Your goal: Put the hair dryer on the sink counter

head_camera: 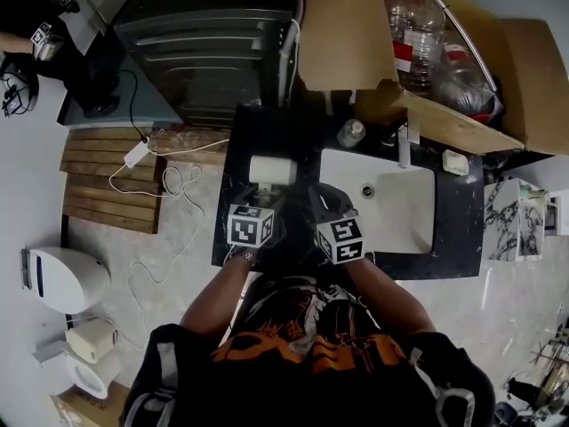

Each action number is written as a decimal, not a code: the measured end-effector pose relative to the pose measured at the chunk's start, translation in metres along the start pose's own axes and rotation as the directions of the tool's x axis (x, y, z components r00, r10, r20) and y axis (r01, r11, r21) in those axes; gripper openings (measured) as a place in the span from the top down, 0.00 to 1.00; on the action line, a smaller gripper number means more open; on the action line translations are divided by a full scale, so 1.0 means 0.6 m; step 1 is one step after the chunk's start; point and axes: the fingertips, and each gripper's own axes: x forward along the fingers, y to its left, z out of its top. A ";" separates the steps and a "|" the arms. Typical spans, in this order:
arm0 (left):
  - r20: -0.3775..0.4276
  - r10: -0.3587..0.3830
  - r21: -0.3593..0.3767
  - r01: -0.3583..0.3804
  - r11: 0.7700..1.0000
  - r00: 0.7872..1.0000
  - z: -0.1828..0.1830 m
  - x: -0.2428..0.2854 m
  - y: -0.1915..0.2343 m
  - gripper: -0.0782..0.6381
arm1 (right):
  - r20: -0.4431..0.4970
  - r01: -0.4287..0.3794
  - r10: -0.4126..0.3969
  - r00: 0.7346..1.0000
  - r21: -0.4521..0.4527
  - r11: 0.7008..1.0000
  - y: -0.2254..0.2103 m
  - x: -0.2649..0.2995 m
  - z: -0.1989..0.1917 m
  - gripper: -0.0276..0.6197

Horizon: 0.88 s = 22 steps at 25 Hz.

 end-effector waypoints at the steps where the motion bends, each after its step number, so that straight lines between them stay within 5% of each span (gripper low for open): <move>1: -0.010 0.000 -0.002 0.000 1.000 1.000 -0.003 0.004 0.001 0.48 | -0.003 0.003 -0.003 1.000 0.003 1.000 -0.002 0.000 -0.002 0.94; 16: -0.072 0.016 -0.004 -0.016 1.000 0.997 -0.035 0.033 0.016 0.48 | -0.015 0.036 -0.035 0.999 0.017 0.999 -0.029 0.000 -0.011 0.94; 22: -0.098 0.018 0.065 -0.012 0.998 0.995 -0.038 0.040 0.011 0.44 | -0.023 0.036 -0.036 0.999 0.016 0.999 -0.028 0.003 -0.011 0.94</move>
